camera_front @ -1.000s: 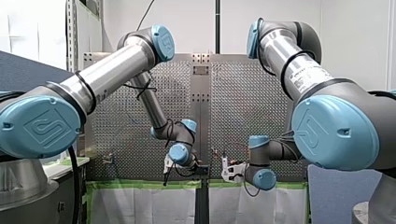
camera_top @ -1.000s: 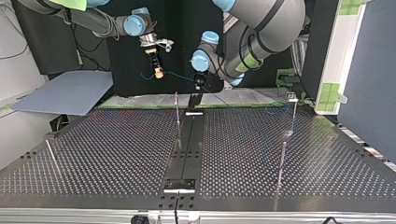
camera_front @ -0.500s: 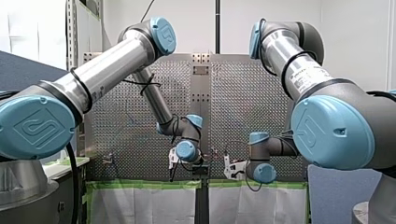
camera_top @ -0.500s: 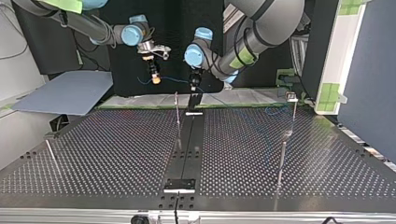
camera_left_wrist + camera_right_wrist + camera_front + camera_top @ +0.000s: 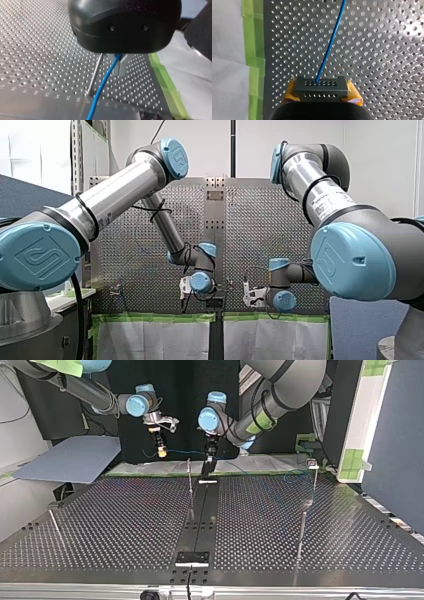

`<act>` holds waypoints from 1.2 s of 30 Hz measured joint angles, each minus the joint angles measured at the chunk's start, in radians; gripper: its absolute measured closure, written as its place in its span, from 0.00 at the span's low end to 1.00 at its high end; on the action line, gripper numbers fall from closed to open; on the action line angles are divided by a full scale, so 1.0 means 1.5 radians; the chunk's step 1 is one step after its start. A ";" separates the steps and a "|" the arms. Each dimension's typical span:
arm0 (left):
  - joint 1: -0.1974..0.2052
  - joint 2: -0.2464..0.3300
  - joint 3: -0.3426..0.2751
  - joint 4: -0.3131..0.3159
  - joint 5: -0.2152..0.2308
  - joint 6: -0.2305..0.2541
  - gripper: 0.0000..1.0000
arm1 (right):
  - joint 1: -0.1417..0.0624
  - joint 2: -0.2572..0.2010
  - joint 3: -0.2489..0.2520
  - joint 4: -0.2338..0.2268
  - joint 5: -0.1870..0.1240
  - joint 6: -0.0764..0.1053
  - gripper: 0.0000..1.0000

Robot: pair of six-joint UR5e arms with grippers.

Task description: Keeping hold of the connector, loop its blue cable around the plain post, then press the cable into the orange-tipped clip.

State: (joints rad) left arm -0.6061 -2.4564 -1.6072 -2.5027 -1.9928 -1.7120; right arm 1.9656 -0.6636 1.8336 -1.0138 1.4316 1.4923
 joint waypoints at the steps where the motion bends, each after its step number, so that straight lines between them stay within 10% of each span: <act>1: 0.001 0.000 0.000 0.001 -0.008 0.006 1.00 | -0.002 0.000 -0.005 0.004 0.000 0.000 1.00; 9: 0.008 -0.001 0.003 -0.001 -0.031 0.024 1.00 | -0.020 0.000 -0.026 0.018 -0.001 -0.002 1.00; 36: 0.017 -0.045 0.093 -0.082 0.043 0.018 1.00 | -0.066 0.001 -0.040 0.032 -0.001 -0.012 1.00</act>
State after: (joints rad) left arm -0.5804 -2.5242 -1.4679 -2.6258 -1.9284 -1.6842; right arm 1.8661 -0.6625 1.7738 -0.9663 1.4302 1.4738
